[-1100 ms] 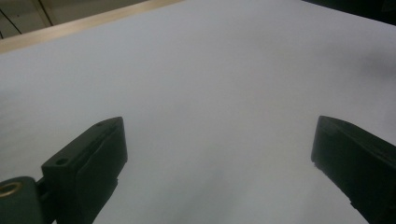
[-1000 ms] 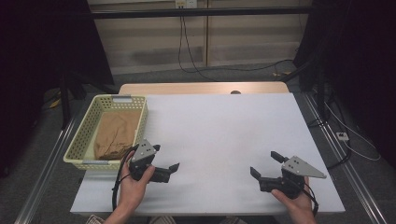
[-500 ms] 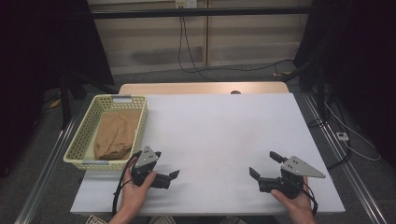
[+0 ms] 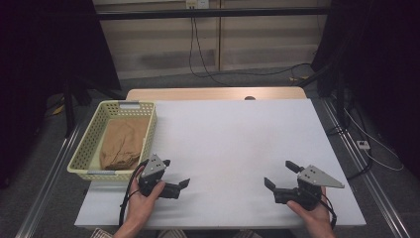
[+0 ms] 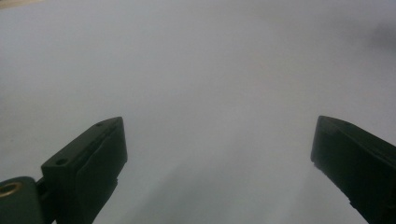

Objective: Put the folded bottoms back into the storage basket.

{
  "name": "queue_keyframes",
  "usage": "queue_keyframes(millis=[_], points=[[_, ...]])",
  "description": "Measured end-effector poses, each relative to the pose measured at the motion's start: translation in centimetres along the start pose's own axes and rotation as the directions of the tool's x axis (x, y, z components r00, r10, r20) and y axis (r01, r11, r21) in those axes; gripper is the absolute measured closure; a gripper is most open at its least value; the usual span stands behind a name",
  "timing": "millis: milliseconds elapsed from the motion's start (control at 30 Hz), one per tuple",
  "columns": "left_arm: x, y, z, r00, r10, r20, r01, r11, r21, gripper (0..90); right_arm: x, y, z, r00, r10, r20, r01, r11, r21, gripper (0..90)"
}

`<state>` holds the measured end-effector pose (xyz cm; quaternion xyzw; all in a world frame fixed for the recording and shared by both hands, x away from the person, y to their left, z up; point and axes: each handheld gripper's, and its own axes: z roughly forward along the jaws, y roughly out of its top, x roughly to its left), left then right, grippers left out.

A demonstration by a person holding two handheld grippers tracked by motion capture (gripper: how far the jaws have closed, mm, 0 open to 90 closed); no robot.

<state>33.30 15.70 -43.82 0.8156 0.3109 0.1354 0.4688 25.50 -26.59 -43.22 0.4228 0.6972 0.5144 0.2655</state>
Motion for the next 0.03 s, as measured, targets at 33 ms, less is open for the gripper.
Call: queue_keyframes(millis=[33], points=[[0.0,0.01,0.02,1.0,-0.002,-0.001,0.002,1.0,0.0,3.8,-0.02,0.0,0.03,1.0,0.0,-0.001,0.0,1.0,0.0,6.1]])
